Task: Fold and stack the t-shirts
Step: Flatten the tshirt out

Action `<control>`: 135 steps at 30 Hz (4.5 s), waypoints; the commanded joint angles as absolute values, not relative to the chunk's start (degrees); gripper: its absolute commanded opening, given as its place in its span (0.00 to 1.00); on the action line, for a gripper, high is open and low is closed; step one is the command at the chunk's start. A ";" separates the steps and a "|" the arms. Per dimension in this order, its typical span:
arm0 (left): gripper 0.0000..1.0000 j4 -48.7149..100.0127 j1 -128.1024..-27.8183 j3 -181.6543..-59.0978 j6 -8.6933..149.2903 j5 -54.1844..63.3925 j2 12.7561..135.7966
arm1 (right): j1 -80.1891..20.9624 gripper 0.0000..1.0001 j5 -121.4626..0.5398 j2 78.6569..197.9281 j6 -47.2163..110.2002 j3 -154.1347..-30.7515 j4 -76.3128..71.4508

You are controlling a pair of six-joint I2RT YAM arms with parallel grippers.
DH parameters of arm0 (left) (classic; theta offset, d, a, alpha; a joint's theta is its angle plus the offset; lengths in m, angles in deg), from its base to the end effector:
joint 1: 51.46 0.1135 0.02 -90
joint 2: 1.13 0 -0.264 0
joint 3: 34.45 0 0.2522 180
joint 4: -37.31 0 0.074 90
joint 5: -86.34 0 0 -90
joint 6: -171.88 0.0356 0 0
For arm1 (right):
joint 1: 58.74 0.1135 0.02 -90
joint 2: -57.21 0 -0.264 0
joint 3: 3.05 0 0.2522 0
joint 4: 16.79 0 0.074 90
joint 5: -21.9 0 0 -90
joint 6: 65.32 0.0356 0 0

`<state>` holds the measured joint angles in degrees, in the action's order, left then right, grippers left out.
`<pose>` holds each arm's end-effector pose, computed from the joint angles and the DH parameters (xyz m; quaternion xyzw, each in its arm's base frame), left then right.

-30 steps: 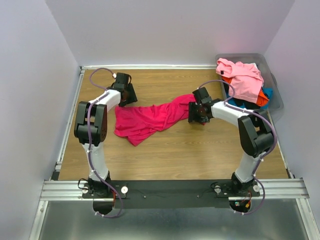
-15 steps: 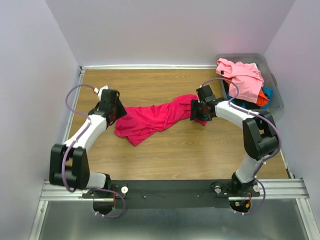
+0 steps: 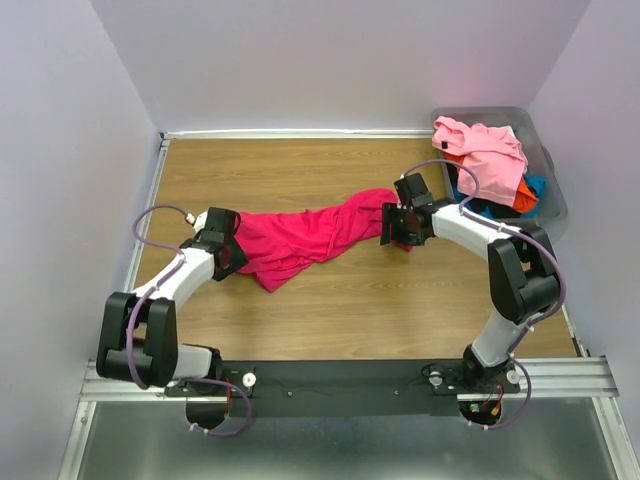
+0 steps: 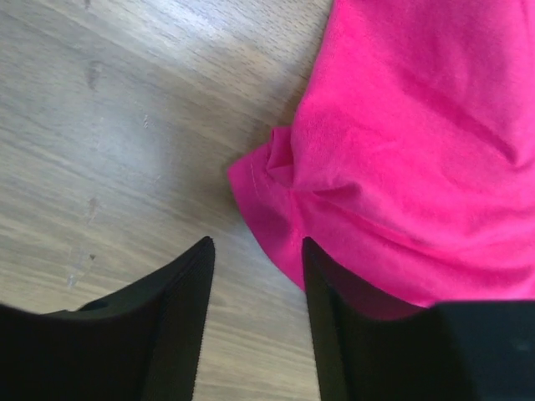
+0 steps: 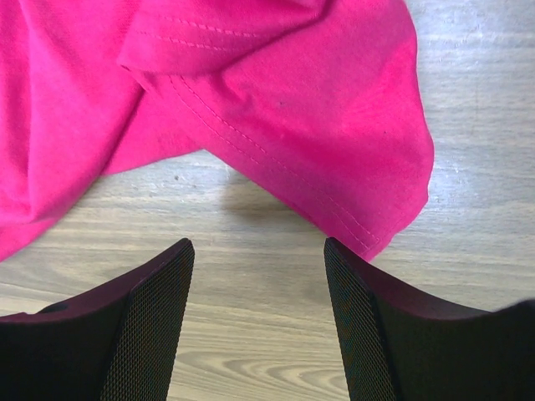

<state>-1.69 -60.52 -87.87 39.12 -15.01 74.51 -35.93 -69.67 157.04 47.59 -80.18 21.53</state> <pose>0.2385 -0.0309 0.1784 -0.3029 0.9154 -0.0219 0.2643 0.3238 0.1351 0.1804 0.0043 0.9681 0.0850 0.2357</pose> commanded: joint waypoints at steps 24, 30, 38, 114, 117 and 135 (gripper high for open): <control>0.31 5.00 -58.49 -91.63 44.35 -15.09 87.38 | -35.80 0.72 -72.14 156.09 48.85 -79.21 22.64; 0.00 3.34 -58.49 -91.79 44.70 -14.38 84.22 | -35.89 0.72 -77.32 156.09 49.20 -80.26 22.90; 0.00 -5.45 -58.40 -99.52 46.81 -21.32 74.03 | -36.50 0.70 -77.34 158.99 48.32 -85.71 23.08; 0.00 7.55 -48.03 -129.81 50.15 -6.66 73.59 | -41.34 0.48 -80.76 160.84 29.40 -116.07 20.26; 0.00 7.02 -48.03 -116.36 50.76 -4.54 70.07 | -41.25 0.58 -76.29 157.94 33.46 -103.41 20.18; 0.00 5.62 -48.03 -84.68 46.63 -11.21 57.59 | -40.02 0.58 -61.16 160.82 40.68 -92.82 19.04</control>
<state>5.37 -48.41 -85.37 47.46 -8.28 59.80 -40.98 -63.70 156.21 39.97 -86.74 21.14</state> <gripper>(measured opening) 0.009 0.582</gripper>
